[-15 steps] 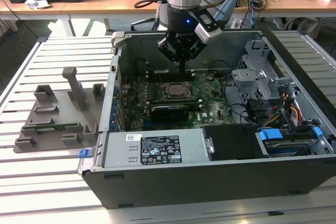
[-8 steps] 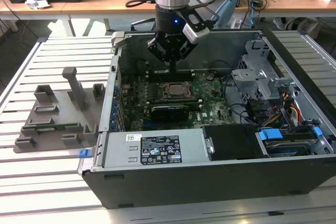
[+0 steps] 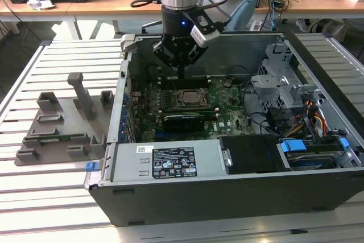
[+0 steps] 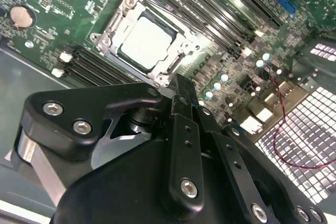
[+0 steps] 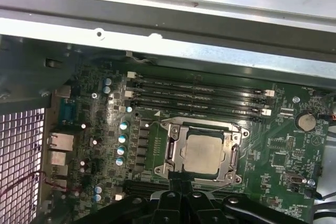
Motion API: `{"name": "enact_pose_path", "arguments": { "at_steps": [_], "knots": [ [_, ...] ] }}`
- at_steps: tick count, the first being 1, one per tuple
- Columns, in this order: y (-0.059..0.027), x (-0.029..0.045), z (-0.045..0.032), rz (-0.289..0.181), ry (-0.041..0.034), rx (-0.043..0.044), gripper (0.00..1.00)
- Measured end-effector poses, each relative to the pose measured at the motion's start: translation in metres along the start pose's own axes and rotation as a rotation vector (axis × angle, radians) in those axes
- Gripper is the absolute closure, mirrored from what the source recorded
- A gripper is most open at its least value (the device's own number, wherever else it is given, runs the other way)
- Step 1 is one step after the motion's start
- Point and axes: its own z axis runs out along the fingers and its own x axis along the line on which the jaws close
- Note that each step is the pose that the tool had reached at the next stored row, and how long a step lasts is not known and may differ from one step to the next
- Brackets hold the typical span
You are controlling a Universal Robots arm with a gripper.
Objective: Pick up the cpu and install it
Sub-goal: 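Install the first cpu locking lever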
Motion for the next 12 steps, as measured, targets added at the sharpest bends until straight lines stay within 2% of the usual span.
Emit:
{"name": "enact_pose_path", "arguments": {
  "at_steps": [6,8,12],
  "knots": [
    [0.0013,0.0111,-0.0001,0.0,0.0,0.0,0.89],
    [0.0023,0.0185,-0.0001,0.0,0.0,-0.0001,0.89],
    [0.0093,0.0275,-0.0001,0.0,0.0,-0.0001,0.89]
  ]
}}
